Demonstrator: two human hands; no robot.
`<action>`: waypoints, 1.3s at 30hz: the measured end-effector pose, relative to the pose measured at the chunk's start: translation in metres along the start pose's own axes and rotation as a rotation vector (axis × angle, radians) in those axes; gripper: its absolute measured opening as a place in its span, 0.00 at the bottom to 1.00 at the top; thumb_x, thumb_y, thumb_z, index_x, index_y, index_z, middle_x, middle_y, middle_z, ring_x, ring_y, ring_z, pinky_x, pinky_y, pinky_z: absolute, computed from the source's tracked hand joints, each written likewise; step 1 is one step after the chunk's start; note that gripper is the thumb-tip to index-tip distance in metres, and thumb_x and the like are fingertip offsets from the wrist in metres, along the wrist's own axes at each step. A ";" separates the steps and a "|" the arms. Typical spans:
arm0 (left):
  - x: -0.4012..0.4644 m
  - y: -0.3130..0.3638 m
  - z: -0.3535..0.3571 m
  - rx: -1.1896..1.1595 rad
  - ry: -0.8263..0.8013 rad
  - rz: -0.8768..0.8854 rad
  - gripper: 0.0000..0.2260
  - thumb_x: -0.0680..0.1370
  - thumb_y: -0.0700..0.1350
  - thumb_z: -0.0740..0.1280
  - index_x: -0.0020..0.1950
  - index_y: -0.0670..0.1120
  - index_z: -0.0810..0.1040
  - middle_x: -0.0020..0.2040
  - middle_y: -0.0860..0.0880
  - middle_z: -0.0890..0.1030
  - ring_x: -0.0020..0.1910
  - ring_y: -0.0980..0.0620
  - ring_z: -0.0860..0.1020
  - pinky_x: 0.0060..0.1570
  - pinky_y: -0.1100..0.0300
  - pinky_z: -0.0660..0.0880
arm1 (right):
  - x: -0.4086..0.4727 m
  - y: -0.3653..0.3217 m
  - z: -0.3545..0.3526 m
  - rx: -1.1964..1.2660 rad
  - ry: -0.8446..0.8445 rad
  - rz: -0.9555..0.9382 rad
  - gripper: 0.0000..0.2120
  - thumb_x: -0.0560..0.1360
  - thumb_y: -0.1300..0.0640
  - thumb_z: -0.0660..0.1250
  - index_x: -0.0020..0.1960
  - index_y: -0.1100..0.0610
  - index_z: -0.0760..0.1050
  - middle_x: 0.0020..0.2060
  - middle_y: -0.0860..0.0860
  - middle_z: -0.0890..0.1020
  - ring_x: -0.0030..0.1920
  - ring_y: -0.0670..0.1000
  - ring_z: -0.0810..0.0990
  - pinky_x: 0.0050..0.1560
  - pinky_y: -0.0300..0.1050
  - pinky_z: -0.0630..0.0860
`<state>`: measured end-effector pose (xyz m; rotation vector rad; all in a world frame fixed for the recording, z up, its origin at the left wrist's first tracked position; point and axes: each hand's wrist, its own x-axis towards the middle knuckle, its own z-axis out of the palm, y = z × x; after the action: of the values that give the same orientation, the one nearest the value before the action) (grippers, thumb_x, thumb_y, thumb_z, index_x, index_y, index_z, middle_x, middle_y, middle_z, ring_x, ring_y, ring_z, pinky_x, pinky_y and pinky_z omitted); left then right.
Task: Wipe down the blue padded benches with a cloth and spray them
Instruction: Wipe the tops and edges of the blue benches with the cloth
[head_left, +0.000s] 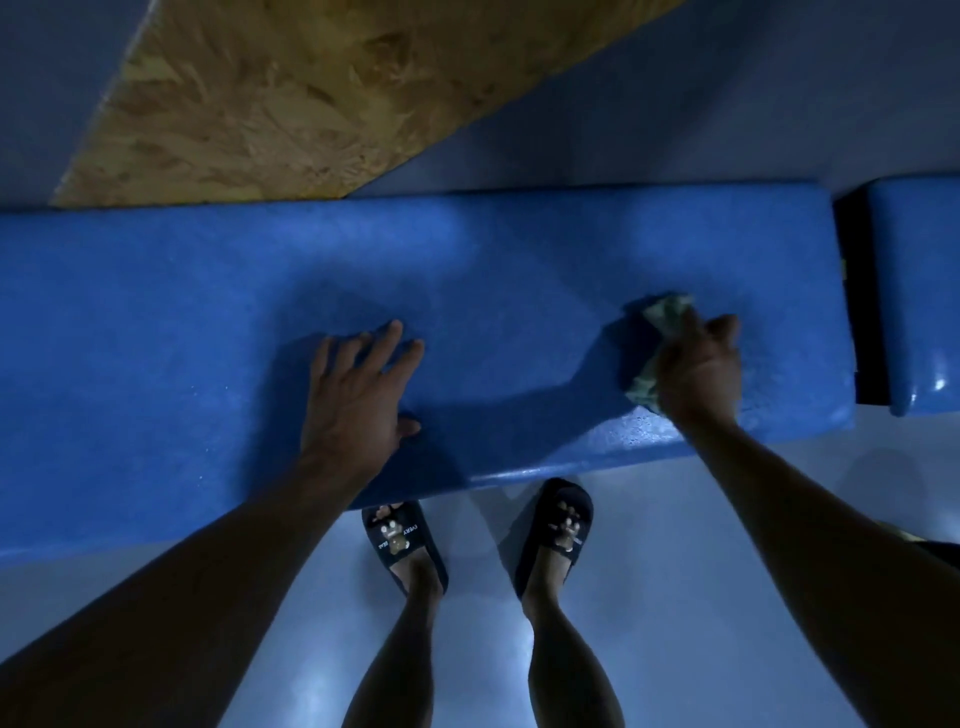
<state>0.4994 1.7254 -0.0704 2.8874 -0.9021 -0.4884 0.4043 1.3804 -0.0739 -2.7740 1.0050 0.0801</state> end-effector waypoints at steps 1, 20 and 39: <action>0.000 0.000 0.000 0.001 -0.007 0.000 0.42 0.61 0.59 0.80 0.72 0.51 0.69 0.76 0.48 0.66 0.68 0.41 0.69 0.70 0.41 0.61 | 0.002 -0.005 0.002 0.000 0.017 0.116 0.21 0.76 0.62 0.59 0.69 0.57 0.69 0.56 0.63 0.69 0.45 0.67 0.76 0.45 0.57 0.74; 0.008 -0.004 0.000 -0.030 -0.008 -0.037 0.43 0.55 0.59 0.81 0.68 0.54 0.74 0.73 0.52 0.71 0.64 0.45 0.72 0.68 0.43 0.63 | 0.058 -0.034 -0.004 0.010 -0.057 0.126 0.22 0.76 0.57 0.55 0.69 0.47 0.64 0.62 0.63 0.68 0.56 0.67 0.72 0.48 0.55 0.73; 0.010 -0.003 0.002 -0.090 -0.040 -0.090 0.43 0.53 0.55 0.83 0.68 0.53 0.76 0.72 0.50 0.73 0.64 0.41 0.74 0.69 0.40 0.62 | 0.106 -0.070 0.014 -0.006 -0.025 0.033 0.29 0.75 0.62 0.60 0.76 0.53 0.62 0.64 0.63 0.67 0.54 0.66 0.74 0.53 0.54 0.73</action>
<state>0.5079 1.7218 -0.0760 2.8552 -0.7377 -0.5807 0.5303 1.3688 -0.0883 -2.7555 1.0460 0.1218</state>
